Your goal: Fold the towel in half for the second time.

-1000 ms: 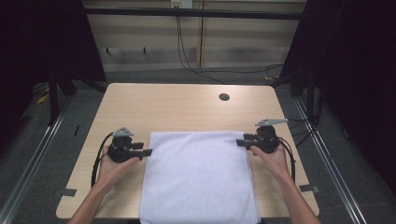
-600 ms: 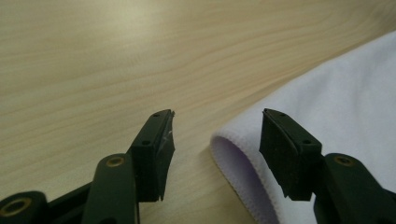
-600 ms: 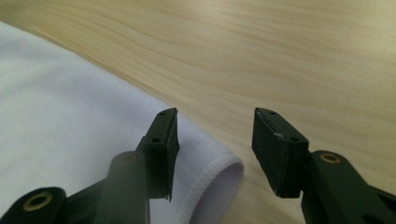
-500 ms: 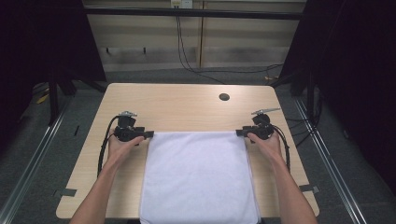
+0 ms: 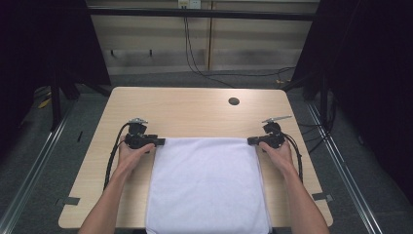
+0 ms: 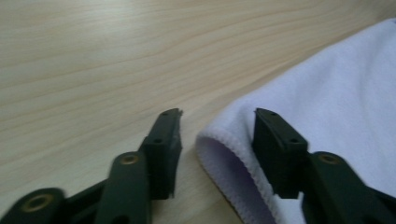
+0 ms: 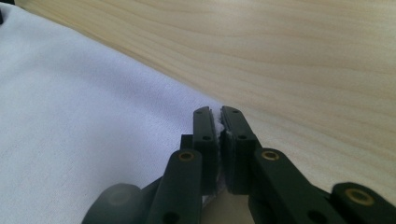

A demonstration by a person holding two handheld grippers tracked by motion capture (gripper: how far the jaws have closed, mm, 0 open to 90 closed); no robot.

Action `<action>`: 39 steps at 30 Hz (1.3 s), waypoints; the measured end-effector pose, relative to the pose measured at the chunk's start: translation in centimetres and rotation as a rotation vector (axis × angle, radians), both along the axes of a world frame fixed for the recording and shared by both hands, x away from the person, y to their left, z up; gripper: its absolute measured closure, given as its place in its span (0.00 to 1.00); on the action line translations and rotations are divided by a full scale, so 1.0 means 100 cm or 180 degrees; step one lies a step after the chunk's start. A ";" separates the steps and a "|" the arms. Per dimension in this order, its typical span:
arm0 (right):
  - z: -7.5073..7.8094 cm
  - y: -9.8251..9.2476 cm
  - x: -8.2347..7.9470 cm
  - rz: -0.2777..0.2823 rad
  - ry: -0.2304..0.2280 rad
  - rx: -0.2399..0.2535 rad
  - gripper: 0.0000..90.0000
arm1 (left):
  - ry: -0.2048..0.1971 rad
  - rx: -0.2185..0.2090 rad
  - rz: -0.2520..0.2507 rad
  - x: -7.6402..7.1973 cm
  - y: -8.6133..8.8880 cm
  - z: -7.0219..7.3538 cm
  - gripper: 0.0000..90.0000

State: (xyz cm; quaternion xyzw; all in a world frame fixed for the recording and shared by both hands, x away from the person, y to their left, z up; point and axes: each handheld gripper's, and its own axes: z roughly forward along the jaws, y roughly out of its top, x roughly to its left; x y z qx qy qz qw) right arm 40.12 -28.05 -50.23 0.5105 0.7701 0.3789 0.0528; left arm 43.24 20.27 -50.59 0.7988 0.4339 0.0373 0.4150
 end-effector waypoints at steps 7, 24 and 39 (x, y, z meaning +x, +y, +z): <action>0.003 0.000 0.000 -0.0004 0.0005 0.0050 0.97 | 0.0035 -0.0025 -0.0093 0.000 -0.001 0.001 0.95; 0.064 -0.005 0.009 -0.0157 -0.0589 0.0309 0.97 | -0.0520 -0.0315 0.0072 0.010 0.011 0.072 0.95; 0.115 -0.005 0.016 -0.0220 -0.1019 0.0540 0.97 | -0.0869 -0.0547 0.0111 0.013 0.014 0.125 0.95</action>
